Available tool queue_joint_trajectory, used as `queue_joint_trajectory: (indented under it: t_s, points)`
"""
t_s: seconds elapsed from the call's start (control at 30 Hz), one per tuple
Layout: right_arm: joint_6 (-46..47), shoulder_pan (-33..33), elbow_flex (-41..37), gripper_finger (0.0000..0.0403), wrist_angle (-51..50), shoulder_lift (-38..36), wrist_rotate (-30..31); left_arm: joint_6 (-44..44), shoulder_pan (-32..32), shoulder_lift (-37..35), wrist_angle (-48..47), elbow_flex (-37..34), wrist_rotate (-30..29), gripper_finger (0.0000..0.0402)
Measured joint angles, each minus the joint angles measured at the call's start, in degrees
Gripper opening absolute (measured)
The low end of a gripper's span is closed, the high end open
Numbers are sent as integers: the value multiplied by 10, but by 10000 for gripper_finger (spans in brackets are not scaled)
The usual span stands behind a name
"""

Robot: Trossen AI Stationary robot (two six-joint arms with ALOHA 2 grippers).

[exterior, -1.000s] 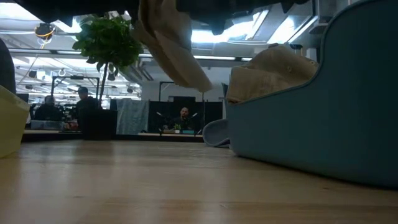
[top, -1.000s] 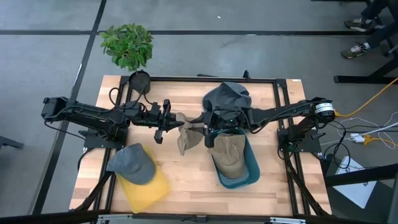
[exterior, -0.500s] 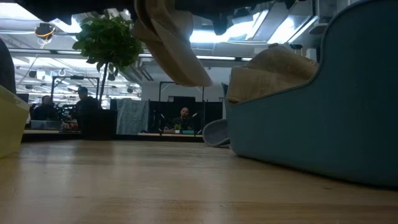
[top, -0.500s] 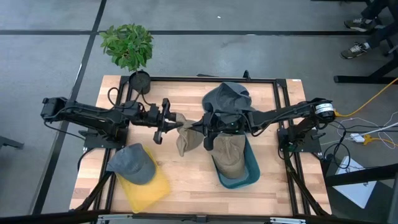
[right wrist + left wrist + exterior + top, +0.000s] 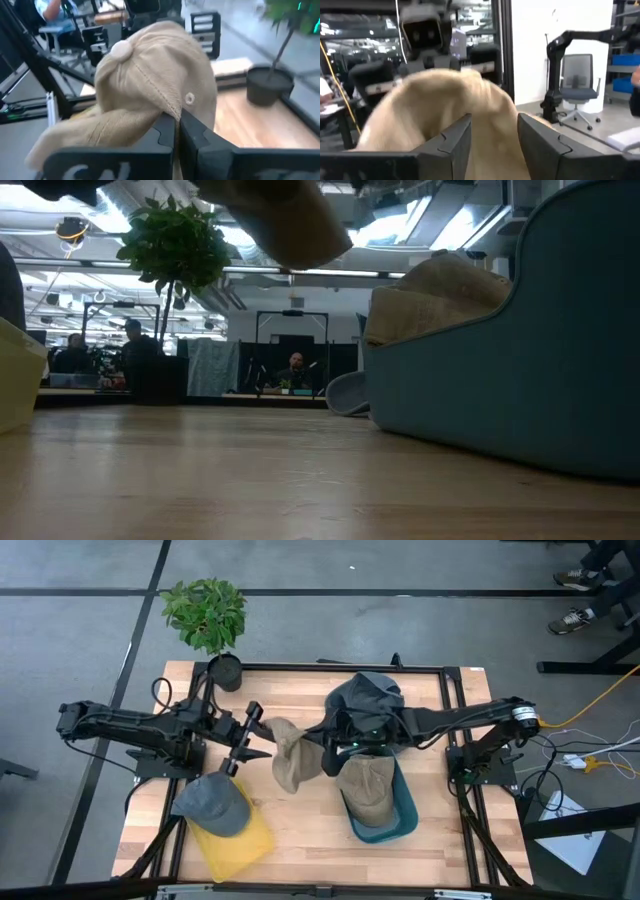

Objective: Pick & Place hat
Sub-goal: Put the brown cap into the blue bin

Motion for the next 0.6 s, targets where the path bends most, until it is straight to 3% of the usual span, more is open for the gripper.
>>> queue_joint_trajectory:
  t_s: [0.33, 0.6]
  points:
    - [145, 36, 162, 5, -310, 0, 24, 18, 0, 0, -64, 0, -2, 152]
    - [341, 59, 267, 5, -532, 0, 8, 18, 0, 0, -90, 0, -2, 148]
